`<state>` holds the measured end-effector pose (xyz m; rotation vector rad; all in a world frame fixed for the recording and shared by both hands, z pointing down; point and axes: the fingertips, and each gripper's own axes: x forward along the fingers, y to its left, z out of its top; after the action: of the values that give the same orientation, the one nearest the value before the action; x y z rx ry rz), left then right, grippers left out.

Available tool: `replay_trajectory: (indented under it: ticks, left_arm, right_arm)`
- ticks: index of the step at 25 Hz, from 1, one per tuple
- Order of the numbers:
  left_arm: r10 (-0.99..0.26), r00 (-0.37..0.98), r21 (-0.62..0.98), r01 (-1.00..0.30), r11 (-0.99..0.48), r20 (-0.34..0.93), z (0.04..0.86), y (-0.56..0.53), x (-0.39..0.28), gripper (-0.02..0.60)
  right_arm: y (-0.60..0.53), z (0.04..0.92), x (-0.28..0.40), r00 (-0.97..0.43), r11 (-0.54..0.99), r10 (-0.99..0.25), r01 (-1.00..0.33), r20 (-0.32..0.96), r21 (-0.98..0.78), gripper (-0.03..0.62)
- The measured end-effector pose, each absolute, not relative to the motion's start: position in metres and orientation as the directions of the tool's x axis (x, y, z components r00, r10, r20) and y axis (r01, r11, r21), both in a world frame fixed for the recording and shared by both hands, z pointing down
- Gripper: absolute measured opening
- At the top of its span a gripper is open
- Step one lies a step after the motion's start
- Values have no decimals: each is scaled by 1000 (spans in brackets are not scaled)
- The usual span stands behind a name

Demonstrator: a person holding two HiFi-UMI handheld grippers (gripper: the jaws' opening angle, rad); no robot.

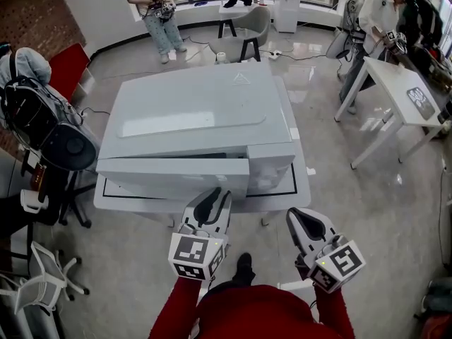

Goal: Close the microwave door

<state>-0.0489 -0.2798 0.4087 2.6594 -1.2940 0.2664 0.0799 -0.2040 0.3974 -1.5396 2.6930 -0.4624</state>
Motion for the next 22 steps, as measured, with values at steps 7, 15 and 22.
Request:
replay_trajectory:
  ticks: [7,15,22]
  left_arm:
    - [-776,585,80,-807,-585,235,408,-291,-51,45]
    - [-794,555,68,-827,-558,247,405,-293,-54,11]
    - [-794,551,69,-830,-553,257,406,-290,-58,11]
  right_arm:
    - [-211,394,75,-532,496,-838,-835,119,-241,15]
    - [-217,393,73,-526,480,-836,-839,157,-257,15]
    - [-217,392,64,-538,497,-832,-832,139,-249,15]
